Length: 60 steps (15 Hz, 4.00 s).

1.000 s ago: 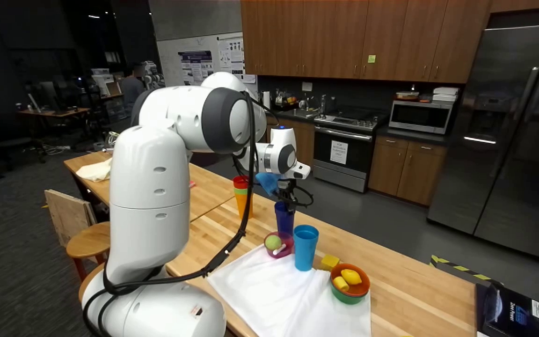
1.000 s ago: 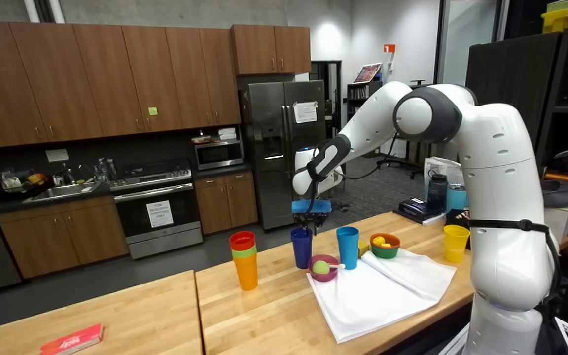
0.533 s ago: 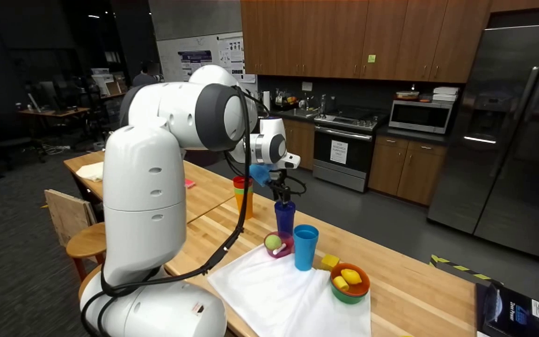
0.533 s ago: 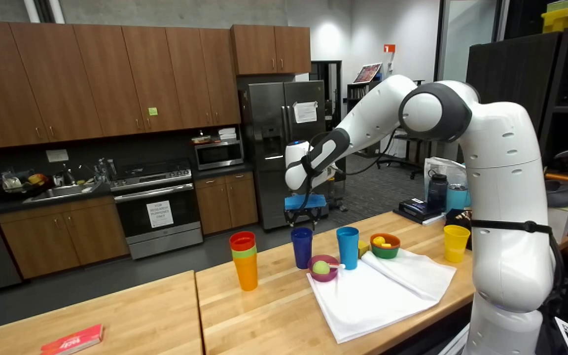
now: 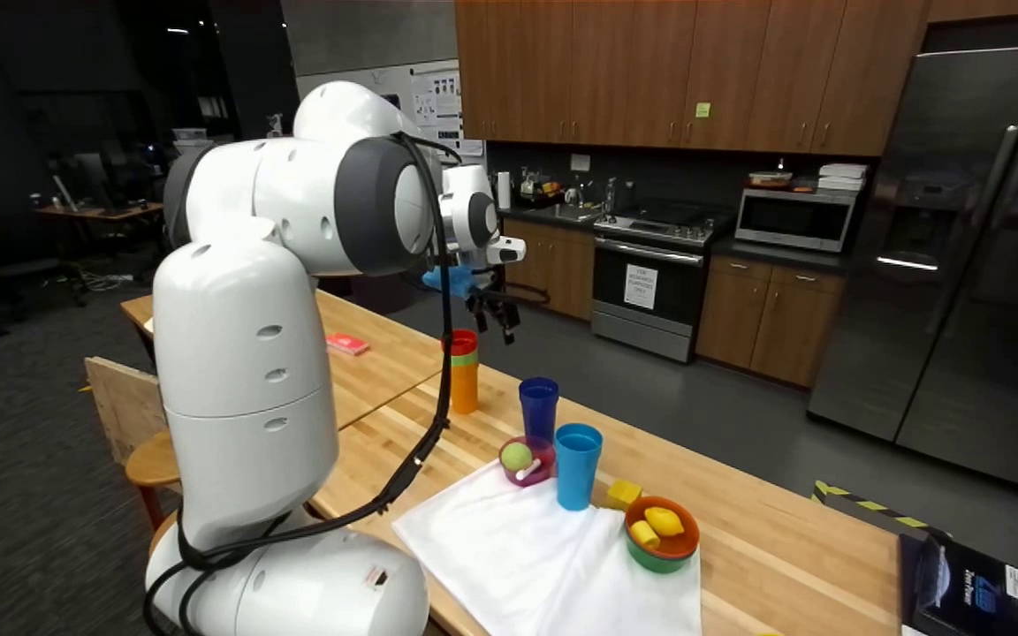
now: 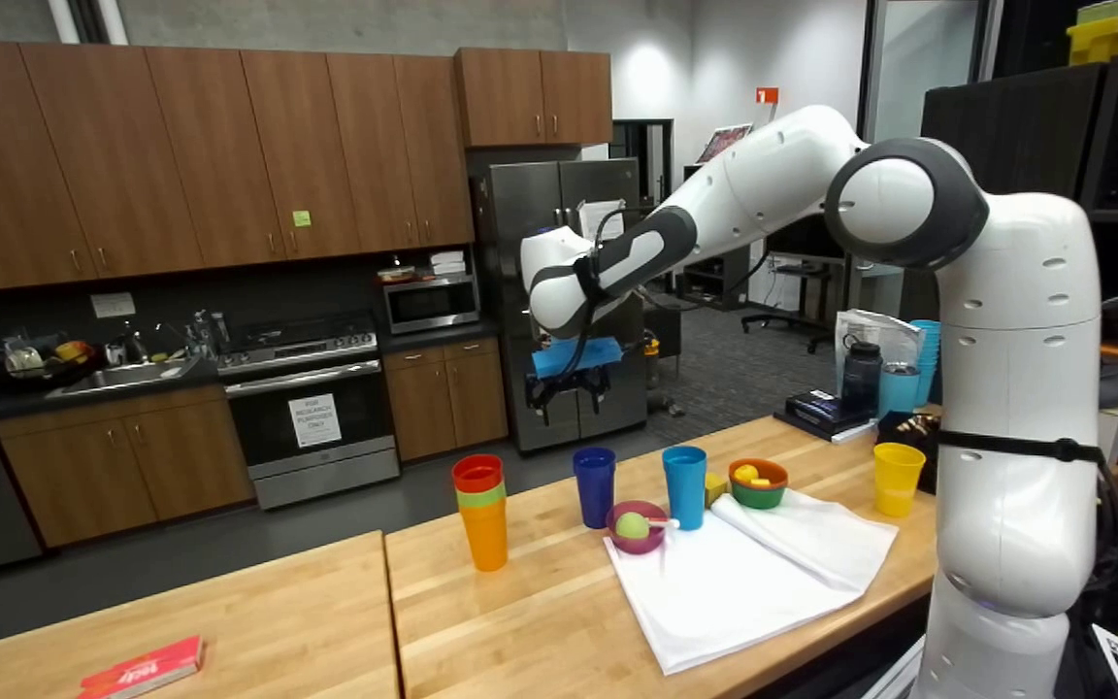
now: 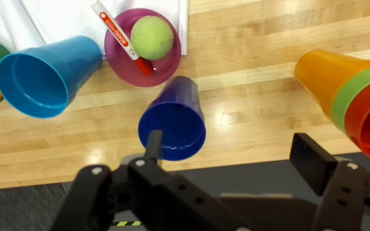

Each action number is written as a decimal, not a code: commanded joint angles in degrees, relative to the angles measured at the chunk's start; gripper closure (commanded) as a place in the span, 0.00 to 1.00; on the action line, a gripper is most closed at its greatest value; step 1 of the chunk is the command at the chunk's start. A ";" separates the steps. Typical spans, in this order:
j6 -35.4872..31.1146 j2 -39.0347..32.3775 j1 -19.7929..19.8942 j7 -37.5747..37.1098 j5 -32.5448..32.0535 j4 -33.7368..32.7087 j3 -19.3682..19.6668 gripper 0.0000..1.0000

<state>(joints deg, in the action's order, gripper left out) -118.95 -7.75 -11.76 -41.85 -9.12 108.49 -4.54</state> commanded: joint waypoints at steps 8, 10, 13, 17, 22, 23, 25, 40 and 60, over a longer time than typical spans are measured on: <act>0.09 -0.92 0.38 1.06 0.06 -0.96 -0.75 0.00; 0.09 -0.92 0.39 1.06 0.06 -0.96 -0.75 0.00; 0.09 -0.95 0.38 1.06 0.06 -0.96 -0.75 0.00; 0.09 -0.95 0.38 1.06 0.06 -0.96 -0.75 0.00; 0.09 -0.95 0.38 1.05 0.06 -0.96 -0.75 0.00; 0.09 -0.95 0.38 1.05 0.06 -0.96 -0.75 0.00; 0.09 -0.95 0.38 1.05 0.06 -0.96 -0.75 0.00; 1.16 -11.29 -0.28 16.16 16.40 -16.03 -4.65 0.00; 0.98 -18.11 -4.77 12.89 8.03 -18.10 -1.13 0.00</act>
<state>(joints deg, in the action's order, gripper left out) -117.07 -25.46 -15.46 -27.58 0.43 91.43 -7.11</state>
